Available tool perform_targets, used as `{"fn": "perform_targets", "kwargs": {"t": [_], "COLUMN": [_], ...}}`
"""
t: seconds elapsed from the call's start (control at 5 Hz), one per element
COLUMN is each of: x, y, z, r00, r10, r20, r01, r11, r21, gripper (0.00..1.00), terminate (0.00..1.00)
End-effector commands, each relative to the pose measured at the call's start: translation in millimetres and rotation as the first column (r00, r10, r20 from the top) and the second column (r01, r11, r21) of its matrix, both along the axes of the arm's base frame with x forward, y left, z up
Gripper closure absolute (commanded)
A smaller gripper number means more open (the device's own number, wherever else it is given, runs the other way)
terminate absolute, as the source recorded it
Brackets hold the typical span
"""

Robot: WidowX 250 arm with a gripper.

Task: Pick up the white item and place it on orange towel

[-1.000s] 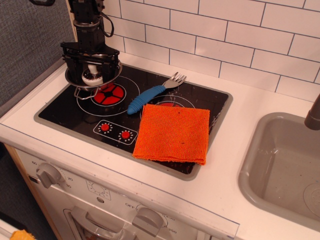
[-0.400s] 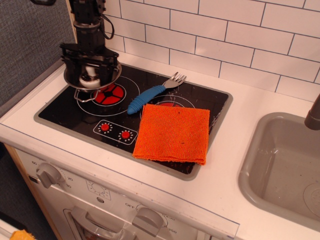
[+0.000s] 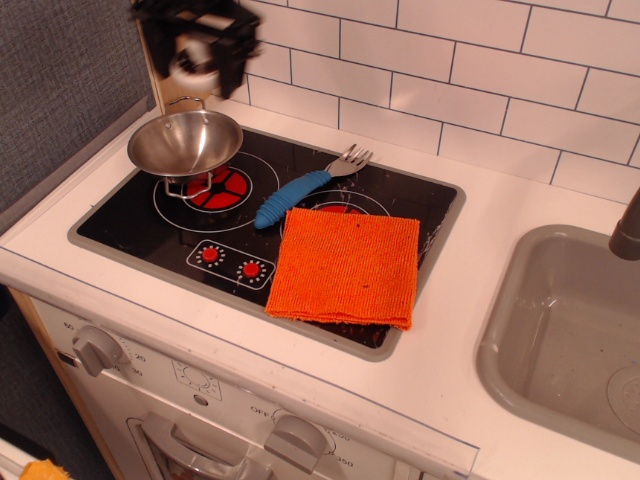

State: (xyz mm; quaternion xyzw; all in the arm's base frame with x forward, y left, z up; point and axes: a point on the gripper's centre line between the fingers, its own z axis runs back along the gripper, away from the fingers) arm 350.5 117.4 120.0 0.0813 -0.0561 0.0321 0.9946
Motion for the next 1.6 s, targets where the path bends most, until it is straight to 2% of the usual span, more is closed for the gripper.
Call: {"fn": "perform_targets", "kwargs": {"t": [0.0,0.2,0.4,0.6,0.8,1.2,1.4], "x": [-33,-37,-35,-36,-39,-49,-57], "y": [-89,-117,-127,-124,-122,-130,-134], "z": [-14,-30,-44,-56,-57,-43,-21], "r00": [0.973,0.946,0.930,0.927,0.924,0.927,0.943], "r10": [-0.231,-0.323,-0.364,-0.363,-0.367,-0.345,-0.308], "r20": [-0.013,-0.017,-0.051,-0.093,-0.108,-0.149,-0.126], "r01": [0.230,0.319,0.355,0.348,0.349,0.333,0.301], "r11": [0.971,0.940,0.925,0.926,0.925,0.938,0.951], "r21": [-0.072,-0.121,-0.140,-0.146,-0.150,-0.099,-0.073], "gripper": [1.00,1.00,1.00,1.00,0.00,0.00,0.00], "terminate": [0.00,0.00,0.00,0.00,0.00,0.00,0.00]}}
